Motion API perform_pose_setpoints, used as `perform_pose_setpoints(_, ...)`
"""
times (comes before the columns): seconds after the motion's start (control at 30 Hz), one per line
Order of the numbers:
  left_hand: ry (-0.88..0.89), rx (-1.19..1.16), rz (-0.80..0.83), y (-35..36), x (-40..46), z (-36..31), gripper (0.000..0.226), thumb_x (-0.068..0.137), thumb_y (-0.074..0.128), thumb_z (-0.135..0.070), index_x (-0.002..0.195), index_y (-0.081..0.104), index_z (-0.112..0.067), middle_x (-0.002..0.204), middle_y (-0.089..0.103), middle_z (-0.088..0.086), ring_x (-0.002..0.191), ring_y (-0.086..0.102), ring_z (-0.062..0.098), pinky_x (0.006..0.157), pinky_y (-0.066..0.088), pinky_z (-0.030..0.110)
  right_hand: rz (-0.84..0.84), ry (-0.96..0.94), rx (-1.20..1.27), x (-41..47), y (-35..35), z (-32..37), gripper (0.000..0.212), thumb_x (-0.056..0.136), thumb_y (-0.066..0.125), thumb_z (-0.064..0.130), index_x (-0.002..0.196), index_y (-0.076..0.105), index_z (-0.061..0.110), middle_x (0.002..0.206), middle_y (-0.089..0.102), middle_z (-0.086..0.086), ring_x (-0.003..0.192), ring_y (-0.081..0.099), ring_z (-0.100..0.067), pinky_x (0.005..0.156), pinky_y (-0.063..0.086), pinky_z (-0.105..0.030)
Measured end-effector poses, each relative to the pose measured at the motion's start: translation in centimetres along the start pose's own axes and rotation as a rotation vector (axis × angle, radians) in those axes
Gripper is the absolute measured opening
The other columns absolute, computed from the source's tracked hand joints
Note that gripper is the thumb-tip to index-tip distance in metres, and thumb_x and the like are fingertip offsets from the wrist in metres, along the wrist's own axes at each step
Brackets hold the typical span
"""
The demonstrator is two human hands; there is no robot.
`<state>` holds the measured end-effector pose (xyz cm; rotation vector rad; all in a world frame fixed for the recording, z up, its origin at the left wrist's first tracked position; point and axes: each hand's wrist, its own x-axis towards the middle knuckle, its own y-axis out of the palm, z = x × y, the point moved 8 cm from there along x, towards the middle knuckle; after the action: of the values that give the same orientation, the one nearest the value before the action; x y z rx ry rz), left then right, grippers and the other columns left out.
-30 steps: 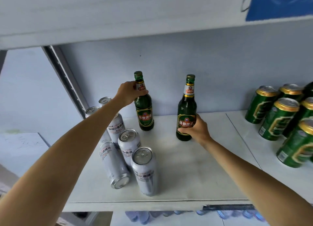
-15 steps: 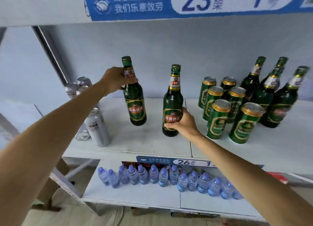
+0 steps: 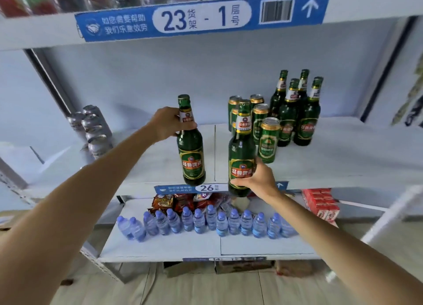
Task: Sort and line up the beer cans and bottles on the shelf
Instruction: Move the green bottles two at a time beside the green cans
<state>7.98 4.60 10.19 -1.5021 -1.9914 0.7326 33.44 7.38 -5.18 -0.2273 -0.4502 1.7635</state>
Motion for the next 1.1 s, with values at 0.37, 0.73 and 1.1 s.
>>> perform_pose_setpoints(0.37, 0.076, 0.044, 0.084, 12.9, -1.5, -11.6, 0.037, 0.080, 0.073, -0.034, 0.108, 0.069, -0.011, 0.106, 0.071, 0.009, 0.099, 0.067, 0.026, 0.087, 0.057, 0.043, -0.083, 0.076, -0.106, -0.8, -15.9, -7.4, 0.079, 0.051, 0.091, 0.025, 0.119, 0.052, 0.017, 0.109, 0.069, -0.004, 0.098, 0.066, -0.023, 0.089, 0.053, -0.038)
perform_pose_setpoints(0.73, 0.041, 0.060, 0.015, 23.9, 6.0, -19.5, 0.035, 0.079, 0.074, -0.036, 0.102, 0.069, -0.011, 0.098, 0.073, 0.010, 0.090, 0.070, 0.027, 0.082, 0.058, 0.047, -0.008, 0.060, -0.122, 8.9, -25.5, -13.5, 0.082, 0.053, 0.090, 0.019, 0.122, 0.046, 0.014, 0.114, 0.067, -0.007, 0.103, 0.064, -0.026, 0.092, 0.052, -0.043)
perform_pose_setpoints(1.1, 0.020, 0.102, 0.076, 27.6, 12.4, -19.4, 0.031, 0.080, 0.073, -0.034, 0.103, 0.068, -0.014, 0.102, 0.072, 0.009, 0.095, 0.067, 0.025, 0.084, 0.056, 0.041, 0.002, 0.091, -0.074, 15.3, -25.2, -15.6, 0.081, 0.055, 0.089, 0.017, 0.123, 0.045, 0.011, 0.117, 0.065, -0.009, 0.103, 0.064, -0.028, 0.090, 0.053, -0.039)
